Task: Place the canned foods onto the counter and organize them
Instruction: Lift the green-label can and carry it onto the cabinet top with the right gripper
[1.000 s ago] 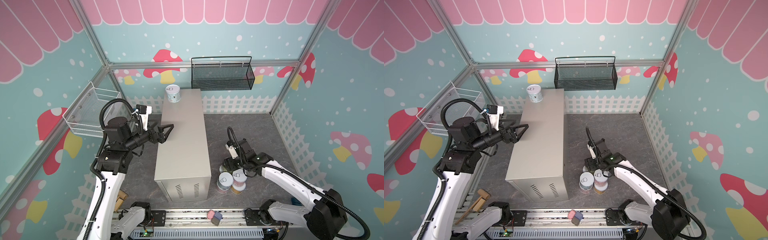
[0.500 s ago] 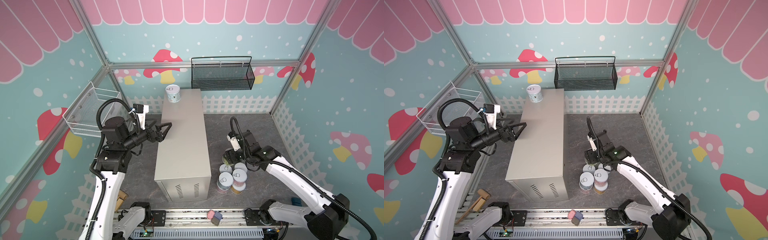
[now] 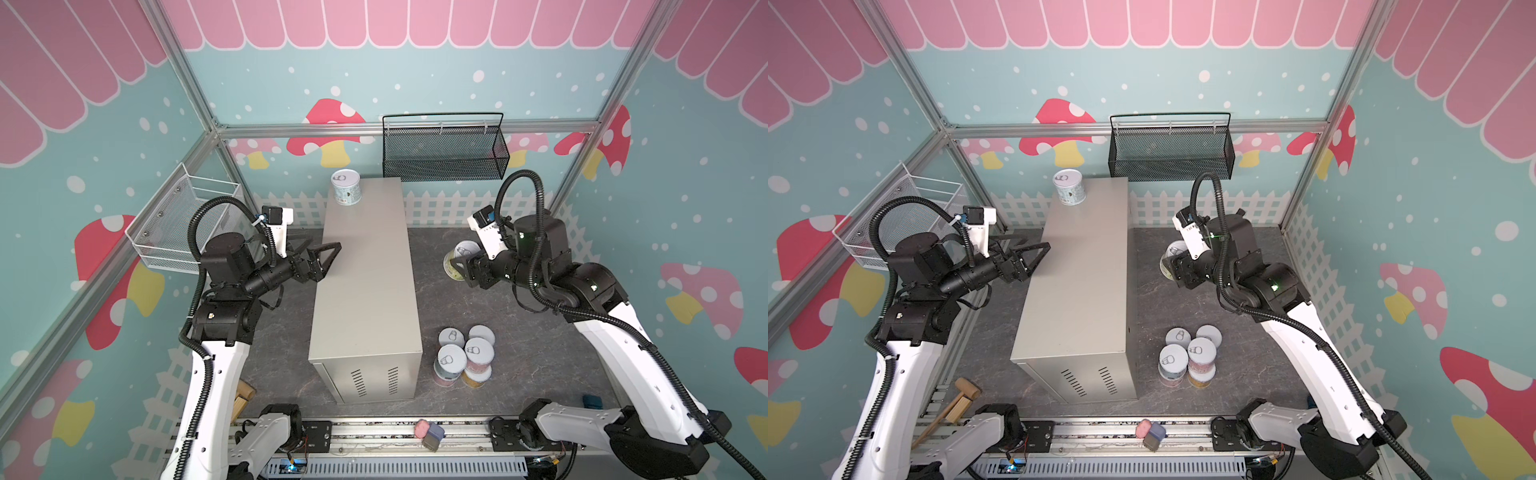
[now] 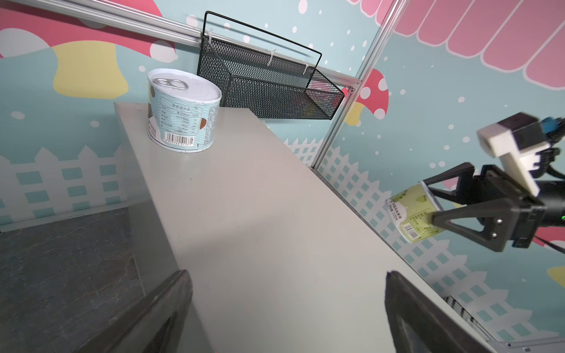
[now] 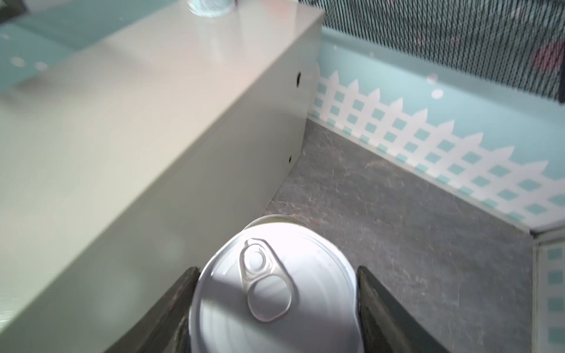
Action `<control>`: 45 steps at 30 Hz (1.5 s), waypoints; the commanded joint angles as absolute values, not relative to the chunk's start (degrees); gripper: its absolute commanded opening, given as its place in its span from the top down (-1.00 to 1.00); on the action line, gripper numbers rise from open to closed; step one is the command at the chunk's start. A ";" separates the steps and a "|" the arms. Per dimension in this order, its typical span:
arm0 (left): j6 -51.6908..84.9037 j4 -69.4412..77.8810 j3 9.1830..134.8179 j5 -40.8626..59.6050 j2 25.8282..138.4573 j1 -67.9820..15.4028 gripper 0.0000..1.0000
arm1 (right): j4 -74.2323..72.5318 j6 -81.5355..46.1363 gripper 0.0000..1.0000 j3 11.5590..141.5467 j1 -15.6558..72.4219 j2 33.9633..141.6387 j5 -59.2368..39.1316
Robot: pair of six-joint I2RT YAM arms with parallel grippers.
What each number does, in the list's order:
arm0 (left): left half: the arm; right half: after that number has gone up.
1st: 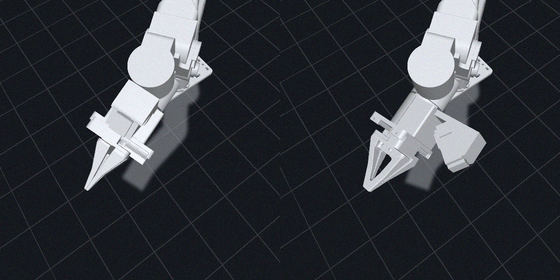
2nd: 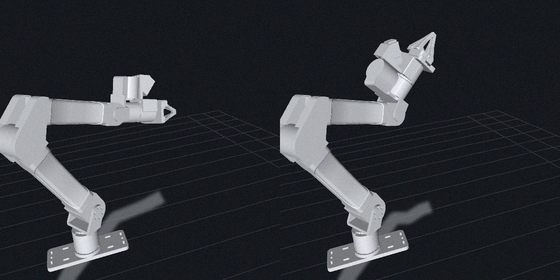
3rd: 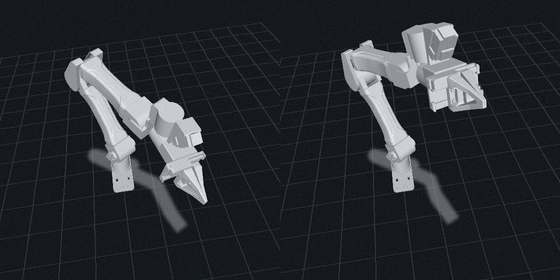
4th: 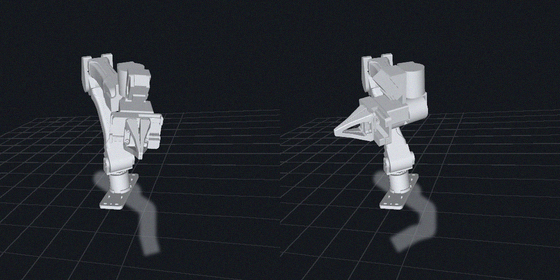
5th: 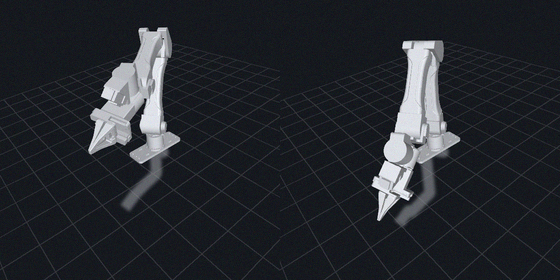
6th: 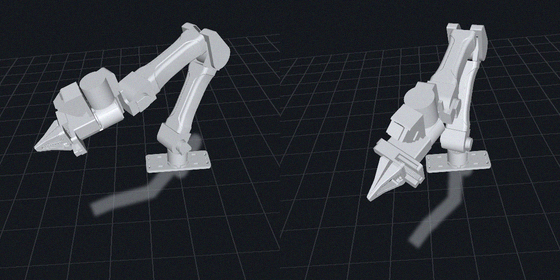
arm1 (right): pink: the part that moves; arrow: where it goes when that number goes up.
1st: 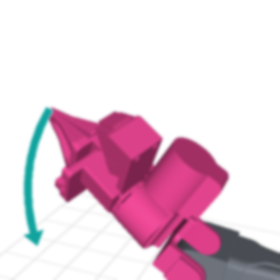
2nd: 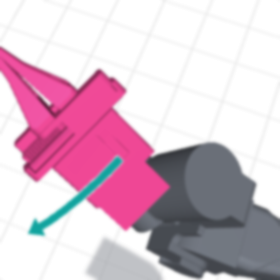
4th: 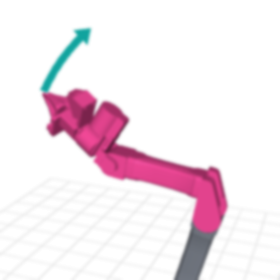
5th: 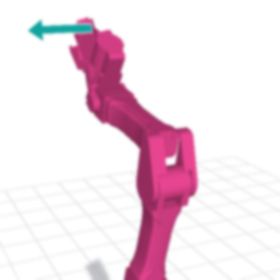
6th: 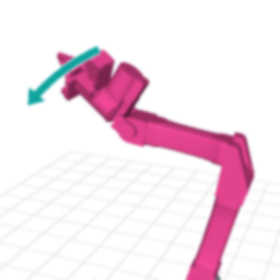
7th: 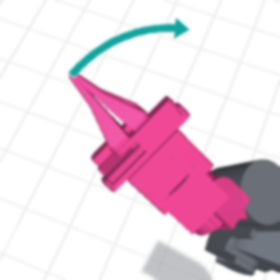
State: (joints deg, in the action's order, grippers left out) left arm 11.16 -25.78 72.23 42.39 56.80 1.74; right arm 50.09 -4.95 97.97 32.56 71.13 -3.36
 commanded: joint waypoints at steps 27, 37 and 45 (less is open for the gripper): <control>2.56 -37.79 82.35 29.81 58.74 -8.29 -0.98 | 53.45 4.72 -0.38 139.30 41.99 108.36 -13.82; 1.79 -37.00 78.12 27.86 55.85 -9.78 -0.98 | 47.06 1.56 -0.45 139.32 42.06 113.59 -8.07; -0.70 -33.33 71.94 25.47 52.46 -12.02 -0.98 | 39.32 -1.38 -0.46 139.40 40.23 118.51 -3.26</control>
